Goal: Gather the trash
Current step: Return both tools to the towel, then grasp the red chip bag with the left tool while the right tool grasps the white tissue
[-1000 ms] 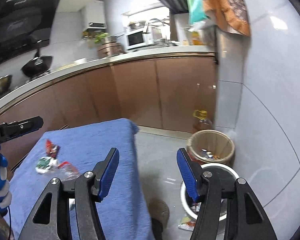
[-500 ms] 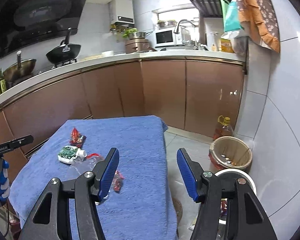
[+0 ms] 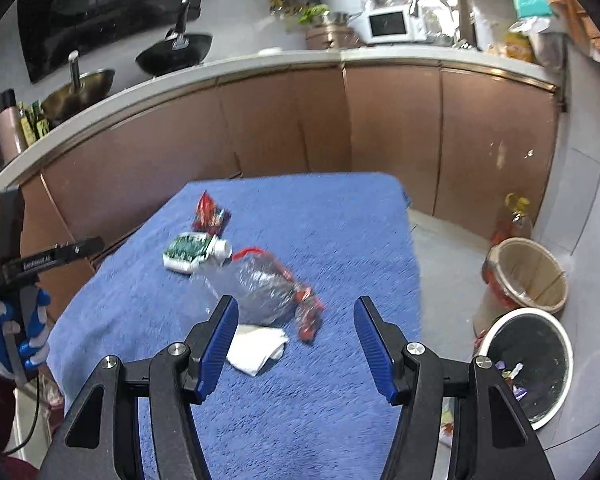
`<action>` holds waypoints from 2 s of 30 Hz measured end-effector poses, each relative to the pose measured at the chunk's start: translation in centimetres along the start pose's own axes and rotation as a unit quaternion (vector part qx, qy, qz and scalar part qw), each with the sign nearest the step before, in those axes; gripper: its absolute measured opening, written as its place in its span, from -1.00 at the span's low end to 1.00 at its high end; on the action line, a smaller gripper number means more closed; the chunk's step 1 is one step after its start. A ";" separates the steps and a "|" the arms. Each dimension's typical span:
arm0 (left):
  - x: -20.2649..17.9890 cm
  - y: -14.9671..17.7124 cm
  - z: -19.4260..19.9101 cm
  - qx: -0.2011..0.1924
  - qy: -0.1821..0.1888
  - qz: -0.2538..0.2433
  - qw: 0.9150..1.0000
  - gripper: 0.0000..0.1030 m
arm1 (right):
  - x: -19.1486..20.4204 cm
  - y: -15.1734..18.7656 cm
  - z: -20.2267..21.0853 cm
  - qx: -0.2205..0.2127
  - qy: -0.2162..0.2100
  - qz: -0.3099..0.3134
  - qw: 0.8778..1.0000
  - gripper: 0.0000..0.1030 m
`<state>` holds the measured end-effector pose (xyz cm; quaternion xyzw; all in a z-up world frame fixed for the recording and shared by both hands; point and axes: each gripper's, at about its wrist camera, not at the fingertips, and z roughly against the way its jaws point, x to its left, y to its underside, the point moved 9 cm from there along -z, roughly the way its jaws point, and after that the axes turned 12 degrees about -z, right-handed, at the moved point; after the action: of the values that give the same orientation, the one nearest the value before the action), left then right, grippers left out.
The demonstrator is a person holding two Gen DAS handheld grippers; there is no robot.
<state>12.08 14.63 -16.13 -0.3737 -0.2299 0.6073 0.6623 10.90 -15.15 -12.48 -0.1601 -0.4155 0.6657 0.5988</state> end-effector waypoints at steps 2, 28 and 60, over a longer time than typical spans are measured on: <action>0.2 0.2 -0.6 0.005 0.000 0.002 1.000 0.24 | 0.3 0.4 -0.7 0.012 -0.007 0.002 1.000 0.12; 2.4 -4.1 -12.7 0.053 -0.018 -0.010 0.998 0.24 | 1.2 5.9 -11.9 0.154 -0.062 0.017 0.986 0.11; 3.0 -7.9 -21.4 0.074 -0.031 -0.030 0.996 -0.81 | 1.0 5.6 -11.4 0.172 -0.139 0.019 0.975 -0.83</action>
<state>33.76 13.04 -23.60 -0.2977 -0.2154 0.6137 0.6988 15.03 -9.79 -23.25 0.0320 -0.3711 0.7540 0.5411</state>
